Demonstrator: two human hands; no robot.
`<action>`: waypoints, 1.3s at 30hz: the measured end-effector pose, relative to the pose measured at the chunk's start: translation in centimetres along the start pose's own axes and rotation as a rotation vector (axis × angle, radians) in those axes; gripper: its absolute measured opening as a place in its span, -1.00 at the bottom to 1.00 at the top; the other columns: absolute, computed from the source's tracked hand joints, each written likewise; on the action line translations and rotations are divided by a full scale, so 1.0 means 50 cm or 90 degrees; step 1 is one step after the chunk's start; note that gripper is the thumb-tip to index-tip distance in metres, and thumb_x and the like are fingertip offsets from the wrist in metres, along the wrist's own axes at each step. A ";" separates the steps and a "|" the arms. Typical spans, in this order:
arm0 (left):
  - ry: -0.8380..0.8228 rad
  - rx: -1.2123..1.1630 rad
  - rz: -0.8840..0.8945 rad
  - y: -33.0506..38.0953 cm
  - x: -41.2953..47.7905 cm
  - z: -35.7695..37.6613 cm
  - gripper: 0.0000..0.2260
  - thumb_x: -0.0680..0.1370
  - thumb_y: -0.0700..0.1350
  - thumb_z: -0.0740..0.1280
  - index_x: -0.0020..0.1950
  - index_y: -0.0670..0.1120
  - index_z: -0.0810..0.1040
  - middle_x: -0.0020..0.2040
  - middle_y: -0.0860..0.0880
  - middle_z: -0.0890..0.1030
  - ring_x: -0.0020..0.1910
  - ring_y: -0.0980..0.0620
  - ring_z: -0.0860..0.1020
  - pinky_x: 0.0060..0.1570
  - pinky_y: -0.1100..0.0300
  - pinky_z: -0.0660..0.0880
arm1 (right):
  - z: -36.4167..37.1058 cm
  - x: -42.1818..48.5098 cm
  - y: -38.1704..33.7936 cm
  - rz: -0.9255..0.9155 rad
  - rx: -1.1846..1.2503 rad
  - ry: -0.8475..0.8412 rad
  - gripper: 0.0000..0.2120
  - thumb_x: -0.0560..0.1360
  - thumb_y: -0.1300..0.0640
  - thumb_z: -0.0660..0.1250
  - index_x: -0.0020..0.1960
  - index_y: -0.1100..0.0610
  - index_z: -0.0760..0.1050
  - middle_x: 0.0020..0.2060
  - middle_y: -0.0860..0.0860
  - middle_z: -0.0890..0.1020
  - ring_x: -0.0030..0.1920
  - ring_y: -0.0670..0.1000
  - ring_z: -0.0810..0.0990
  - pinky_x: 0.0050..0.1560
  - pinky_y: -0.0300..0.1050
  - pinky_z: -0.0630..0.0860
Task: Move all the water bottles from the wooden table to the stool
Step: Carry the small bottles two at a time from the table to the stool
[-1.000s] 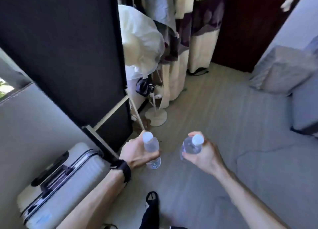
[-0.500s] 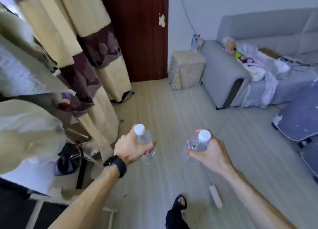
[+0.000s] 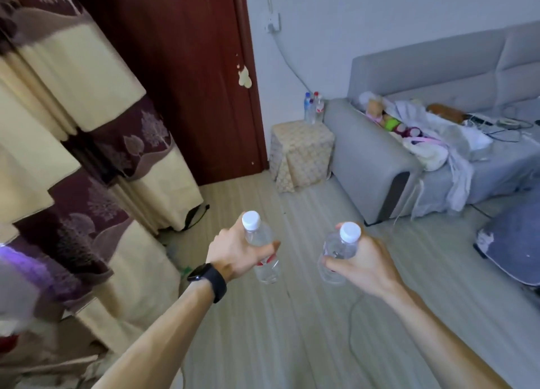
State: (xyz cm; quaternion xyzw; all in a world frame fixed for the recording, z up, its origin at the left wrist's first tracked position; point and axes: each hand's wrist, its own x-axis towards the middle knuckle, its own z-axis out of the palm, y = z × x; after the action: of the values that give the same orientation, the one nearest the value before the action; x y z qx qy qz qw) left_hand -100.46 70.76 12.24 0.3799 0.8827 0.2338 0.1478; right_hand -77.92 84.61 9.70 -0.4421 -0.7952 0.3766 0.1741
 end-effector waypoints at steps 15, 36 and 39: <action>-0.096 -0.068 0.025 0.117 0.746 0.074 -0.51 0.32 0.40 0.39 0.06 0.14 0.41 -0.29 0.16 0.63 -0.22 0.17 0.60 -0.10 0.09 0.61 | -0.061 0.696 -0.006 0.038 -0.042 0.037 -0.46 0.28 -0.03 0.59 0.14 -0.02 0.41 -0.12 -0.09 0.63 -0.14 -0.07 0.59 -0.19 -0.17 0.46; -0.194 -0.086 0.024 0.411 1.623 0.290 -0.30 0.35 0.51 0.29 0.35 0.14 0.38 0.14 0.10 0.62 0.08 0.01 0.60 0.08 0.05 0.57 | -0.166 1.626 0.131 0.103 0.001 -0.036 -0.40 0.29 -0.19 0.57 0.12 -0.09 0.27 -0.08 -0.14 0.56 -0.09 0.00 0.57 -0.15 -0.09 0.45; -0.204 -0.086 0.013 0.430 1.728 0.309 -0.36 0.40 0.46 0.29 0.36 0.14 0.38 0.10 0.09 0.64 0.05 0.00 0.62 0.06 0.05 0.57 | -0.169 1.742 0.135 0.099 0.013 -0.039 -0.40 0.29 -0.23 0.55 0.12 -0.09 0.27 -0.08 -0.16 0.55 -0.11 -0.09 0.56 -0.17 -0.13 0.46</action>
State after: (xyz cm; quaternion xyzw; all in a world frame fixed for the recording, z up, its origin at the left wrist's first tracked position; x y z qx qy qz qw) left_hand -138.42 152.25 3.23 0.4105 0.8263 0.2302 0.3094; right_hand -116.68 163.21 5.26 -0.4888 -0.7596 0.4106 0.1242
